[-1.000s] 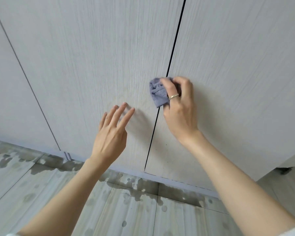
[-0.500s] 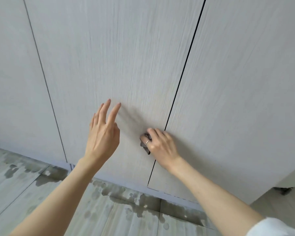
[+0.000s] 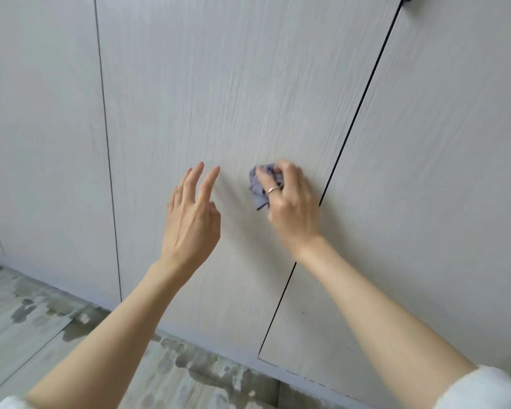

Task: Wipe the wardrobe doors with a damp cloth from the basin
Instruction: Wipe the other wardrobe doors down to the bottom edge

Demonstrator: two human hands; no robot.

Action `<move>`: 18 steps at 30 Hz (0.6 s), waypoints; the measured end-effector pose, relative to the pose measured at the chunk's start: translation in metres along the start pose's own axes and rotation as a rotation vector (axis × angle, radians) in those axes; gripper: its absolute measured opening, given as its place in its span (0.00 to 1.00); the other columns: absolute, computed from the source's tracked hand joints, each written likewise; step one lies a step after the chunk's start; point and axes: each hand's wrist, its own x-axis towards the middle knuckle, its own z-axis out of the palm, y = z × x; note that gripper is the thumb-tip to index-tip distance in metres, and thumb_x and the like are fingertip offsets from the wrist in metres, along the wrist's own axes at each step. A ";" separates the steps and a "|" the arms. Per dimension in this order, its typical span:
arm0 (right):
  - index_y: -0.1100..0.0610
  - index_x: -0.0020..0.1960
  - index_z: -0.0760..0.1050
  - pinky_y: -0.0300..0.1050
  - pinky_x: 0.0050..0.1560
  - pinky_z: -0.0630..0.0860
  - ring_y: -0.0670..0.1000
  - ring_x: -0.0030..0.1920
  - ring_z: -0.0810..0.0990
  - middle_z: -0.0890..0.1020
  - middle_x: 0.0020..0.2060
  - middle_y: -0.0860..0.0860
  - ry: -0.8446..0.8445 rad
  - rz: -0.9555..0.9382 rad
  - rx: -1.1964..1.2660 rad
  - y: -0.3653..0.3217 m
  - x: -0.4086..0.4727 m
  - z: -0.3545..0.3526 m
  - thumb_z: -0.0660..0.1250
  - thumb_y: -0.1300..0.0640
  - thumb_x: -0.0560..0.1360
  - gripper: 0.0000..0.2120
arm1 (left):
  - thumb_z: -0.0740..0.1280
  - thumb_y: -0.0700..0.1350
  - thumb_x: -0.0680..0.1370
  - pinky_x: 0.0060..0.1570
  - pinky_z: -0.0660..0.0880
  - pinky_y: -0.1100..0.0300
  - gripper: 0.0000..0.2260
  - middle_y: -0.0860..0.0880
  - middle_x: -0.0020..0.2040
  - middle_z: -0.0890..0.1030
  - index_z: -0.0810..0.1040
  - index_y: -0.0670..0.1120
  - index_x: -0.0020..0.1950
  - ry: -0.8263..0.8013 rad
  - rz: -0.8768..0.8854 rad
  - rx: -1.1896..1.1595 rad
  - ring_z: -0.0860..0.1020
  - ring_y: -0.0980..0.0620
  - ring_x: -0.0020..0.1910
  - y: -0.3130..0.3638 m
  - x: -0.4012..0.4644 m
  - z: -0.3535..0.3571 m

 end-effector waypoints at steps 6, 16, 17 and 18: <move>0.54 0.34 0.80 0.40 0.30 0.69 0.49 0.32 0.76 0.79 0.33 0.48 -0.389 -0.382 -0.121 -0.026 -0.110 0.029 0.76 0.55 0.65 0.06 | 0.58 0.33 0.78 0.73 0.51 0.43 0.26 0.42 0.76 0.58 0.59 0.45 0.75 -0.080 -0.047 0.045 0.53 0.43 0.76 -0.028 -0.032 0.001; 0.64 0.49 0.81 0.47 0.33 0.75 0.60 0.38 0.78 0.80 0.42 0.61 -0.050 -0.052 -0.018 -0.043 -0.007 0.040 0.68 0.71 0.66 0.13 | 0.58 0.33 0.78 0.70 0.57 0.41 0.25 0.40 0.75 0.58 0.60 0.44 0.75 -0.047 -0.130 0.009 0.57 0.41 0.74 -0.046 -0.039 0.002; 0.63 0.48 0.81 0.46 0.33 0.74 0.58 0.37 0.78 0.81 0.41 0.59 -0.066 -0.092 -0.014 -0.046 -0.019 0.046 0.65 0.70 0.68 0.12 | 0.58 0.33 0.78 0.70 0.57 0.41 0.25 0.41 0.75 0.58 0.60 0.44 0.75 -0.047 -0.136 0.009 0.57 0.41 0.74 -0.051 -0.042 0.002; 0.61 0.47 0.82 0.45 0.32 0.74 0.57 0.36 0.78 0.81 0.40 0.57 -0.087 -0.152 -0.023 -0.048 -0.037 0.050 0.63 0.67 0.70 0.10 | 0.58 0.33 0.78 0.70 0.57 0.42 0.25 0.40 0.75 0.58 0.60 0.44 0.75 -0.046 -0.140 0.008 0.57 0.41 0.74 -0.053 -0.045 0.003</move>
